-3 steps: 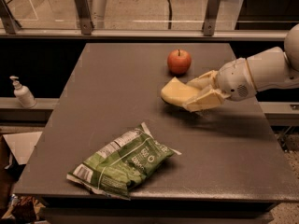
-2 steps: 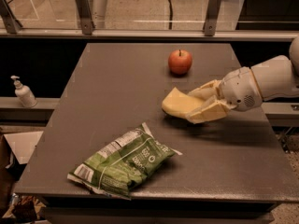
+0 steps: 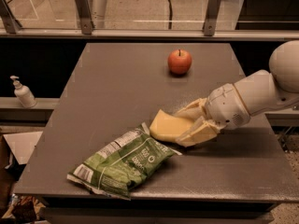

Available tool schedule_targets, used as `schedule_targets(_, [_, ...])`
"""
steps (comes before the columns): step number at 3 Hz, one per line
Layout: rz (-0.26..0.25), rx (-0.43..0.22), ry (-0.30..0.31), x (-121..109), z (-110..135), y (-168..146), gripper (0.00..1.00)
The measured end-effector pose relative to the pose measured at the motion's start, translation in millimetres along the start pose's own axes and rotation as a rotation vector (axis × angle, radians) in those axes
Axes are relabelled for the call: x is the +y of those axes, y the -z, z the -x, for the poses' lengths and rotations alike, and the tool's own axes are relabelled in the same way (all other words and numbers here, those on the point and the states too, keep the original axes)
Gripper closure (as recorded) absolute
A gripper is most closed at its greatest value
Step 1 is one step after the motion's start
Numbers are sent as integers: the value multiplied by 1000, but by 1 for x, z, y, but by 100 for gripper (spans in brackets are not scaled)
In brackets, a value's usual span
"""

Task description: Move sponge near green jalapeno chip bag

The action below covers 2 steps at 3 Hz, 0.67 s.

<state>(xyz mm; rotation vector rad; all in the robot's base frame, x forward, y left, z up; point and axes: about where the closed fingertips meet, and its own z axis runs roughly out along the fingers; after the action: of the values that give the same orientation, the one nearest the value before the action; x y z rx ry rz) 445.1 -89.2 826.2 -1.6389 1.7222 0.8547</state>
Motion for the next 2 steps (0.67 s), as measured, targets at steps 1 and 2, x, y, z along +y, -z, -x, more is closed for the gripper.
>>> schedule_targets(1, [31,25,25,14,-1,-13,100])
schedule_targets(2, [50,44,43,22,2,-19,82])
